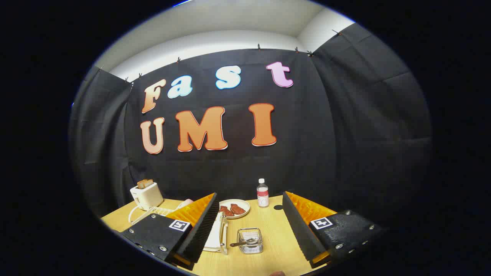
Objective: Take the plate from the dish rack, then take the spoon from the basket and place it into the plate.
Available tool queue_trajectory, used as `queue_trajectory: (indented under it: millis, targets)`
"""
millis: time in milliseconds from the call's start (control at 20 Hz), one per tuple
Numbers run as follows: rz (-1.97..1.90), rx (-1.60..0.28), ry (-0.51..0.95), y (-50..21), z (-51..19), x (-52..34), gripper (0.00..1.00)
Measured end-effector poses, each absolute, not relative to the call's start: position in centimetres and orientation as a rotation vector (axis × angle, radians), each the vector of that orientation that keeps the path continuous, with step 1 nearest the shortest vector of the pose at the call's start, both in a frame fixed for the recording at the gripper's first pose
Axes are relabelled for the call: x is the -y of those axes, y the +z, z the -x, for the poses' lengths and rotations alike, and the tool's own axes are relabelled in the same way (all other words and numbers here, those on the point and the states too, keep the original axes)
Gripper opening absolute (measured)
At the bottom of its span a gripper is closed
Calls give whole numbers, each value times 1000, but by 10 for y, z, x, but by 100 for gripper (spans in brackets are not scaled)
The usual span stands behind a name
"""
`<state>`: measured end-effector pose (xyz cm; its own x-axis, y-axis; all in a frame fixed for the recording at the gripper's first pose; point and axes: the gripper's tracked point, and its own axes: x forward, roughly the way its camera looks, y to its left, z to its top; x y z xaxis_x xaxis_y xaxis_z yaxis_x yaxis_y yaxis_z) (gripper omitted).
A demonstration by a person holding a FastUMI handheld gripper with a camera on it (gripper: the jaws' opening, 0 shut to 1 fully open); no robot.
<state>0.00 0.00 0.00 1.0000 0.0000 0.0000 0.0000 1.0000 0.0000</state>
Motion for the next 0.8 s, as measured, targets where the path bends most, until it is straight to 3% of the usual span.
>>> queue_trajectory:
  millis: [350,800]
  targets:
    - [60,14,-97,29,48,-15,98]
    - [50,-38,-113,20,48,-38,98]
